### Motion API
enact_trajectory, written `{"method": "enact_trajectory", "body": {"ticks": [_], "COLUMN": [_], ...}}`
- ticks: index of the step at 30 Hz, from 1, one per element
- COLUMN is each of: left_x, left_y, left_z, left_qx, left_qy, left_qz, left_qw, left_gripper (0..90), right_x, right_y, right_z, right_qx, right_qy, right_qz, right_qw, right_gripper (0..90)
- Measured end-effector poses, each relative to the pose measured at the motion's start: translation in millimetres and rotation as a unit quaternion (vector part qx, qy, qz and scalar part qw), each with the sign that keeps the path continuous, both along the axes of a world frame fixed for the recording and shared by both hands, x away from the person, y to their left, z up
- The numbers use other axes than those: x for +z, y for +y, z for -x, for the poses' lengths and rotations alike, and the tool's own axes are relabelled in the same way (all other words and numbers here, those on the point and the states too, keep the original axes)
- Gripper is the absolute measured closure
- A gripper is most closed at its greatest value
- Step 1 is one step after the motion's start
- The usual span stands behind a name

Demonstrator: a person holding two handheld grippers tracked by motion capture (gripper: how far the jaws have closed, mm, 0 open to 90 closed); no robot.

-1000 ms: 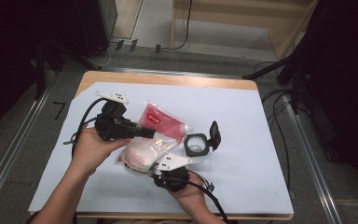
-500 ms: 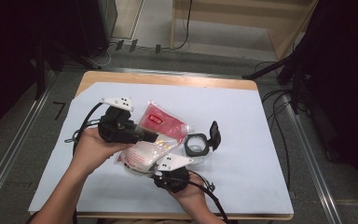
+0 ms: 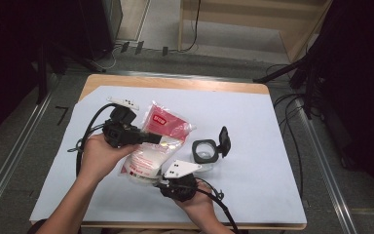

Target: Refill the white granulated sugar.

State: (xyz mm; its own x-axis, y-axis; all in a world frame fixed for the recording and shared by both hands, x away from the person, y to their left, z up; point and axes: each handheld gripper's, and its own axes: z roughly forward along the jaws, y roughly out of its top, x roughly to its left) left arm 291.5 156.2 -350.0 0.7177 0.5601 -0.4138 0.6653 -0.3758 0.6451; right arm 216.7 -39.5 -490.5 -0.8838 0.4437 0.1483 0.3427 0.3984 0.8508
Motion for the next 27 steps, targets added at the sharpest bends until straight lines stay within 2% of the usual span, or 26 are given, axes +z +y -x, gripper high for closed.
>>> {"method": "enact_trajectory", "body": {"ticks": [3, 5, 6, 7, 9, 11, 13, 16, 17, 18, 19, 22, 27], "left_x": [-0.7, -1.9, -1.9, -2.1, -2.4, -2.4, -3.8, -6.8, -7.1, -7.0, -7.0, -6.2, -7.7], "left_y": [-2.3, -6.4, -9.1, -11.7, -16.2, -19.1, -20.8, -21.6, -22.0, -23.4, -23.4, -27.5, -28.1], "left_z": [0.1, 1.0, 1.9, 2.5, 3.8, 4.5, 3.8, 2.4, 2.6, 3.2, 3.2, 5.6, 5.6], "left_qx": [0.011, 0.009, 0.006, 0.003, -0.002, -0.009, -0.004, -0.004, -0.003, -0.010, -0.010, -0.037, -0.052], "left_qy": [0.003, 0.004, 0.002, 0.005, 0.009, 0.018, 0.022, 0.035, 0.030, 0.007, 0.007, -0.002, -0.004], "left_qz": [0.004, 0.010, 0.004, 0.001, 0.003, 0.011, 0.018, 0.036, 0.034, 0.015, 0.015, 0.006, 0.006], "left_qw": [0.9999, 0.9999, 1.0000, 1.0000, 0.9999, 0.9997, 0.9996, 0.9988, 0.9990, 0.9998, 0.9998, 0.9993, 0.9986], "left_gripper": [89.2, 89.9, 90.0, 90.0, 90.0, 90.0, 90.0, 88.7, 87.7, 86.5, 85.6, 84.0, 82.0], "right_x": [0.9, 1.6, 1.7, 1.7, 1.0, 0.0, -0.2, -0.4, -0.4, -0.4, -0.4, 0.1, 2.2], "right_y": [0.2, 2.1, 4.8, 4.8, 7.4, 8.4, 8.9, 9.3, 9.3, 9.5, 9.5, 11.2, 11.6], "right_z": [0.9, 1.3, 2.4, 2.4, 4.8, 5.2, 5.7, 6.2, 6.8, 7.4, 7.4, 9.4, 12.4], "right_qx": [0.002, 0.003, 0.008, 0.008, 0.011, 0.011, 0.007, 0.013, 0.012, 0.017, 0.017, 0.024, 0.032], "right_qy": [-0.001, -0.006, -0.014, -0.014, -0.019, -0.015, -0.018, -0.022, -0.025, -0.024, -0.024, -0.022, -0.030], "right_qz": [-0.005, 0.003, 0.014, 0.014, 0.022, 0.022, 0.022, 0.024, 0.025, 0.022, 0.022, 0.017, 0.019], "right_qw": [1.0000, 1.0000, 0.9998, 0.9998, 0.9995, 0.9996, 0.9996, 0.9994, 0.9993, 0.9993, 0.9993, 0.9993, 0.9989], "right_gripper": [71.6, 69.6, 69.6, 69.6, 69.5, 68.0, 64.8, 64.8, 65.3, 67.6, 67.6, 67.5, 67.6]}}
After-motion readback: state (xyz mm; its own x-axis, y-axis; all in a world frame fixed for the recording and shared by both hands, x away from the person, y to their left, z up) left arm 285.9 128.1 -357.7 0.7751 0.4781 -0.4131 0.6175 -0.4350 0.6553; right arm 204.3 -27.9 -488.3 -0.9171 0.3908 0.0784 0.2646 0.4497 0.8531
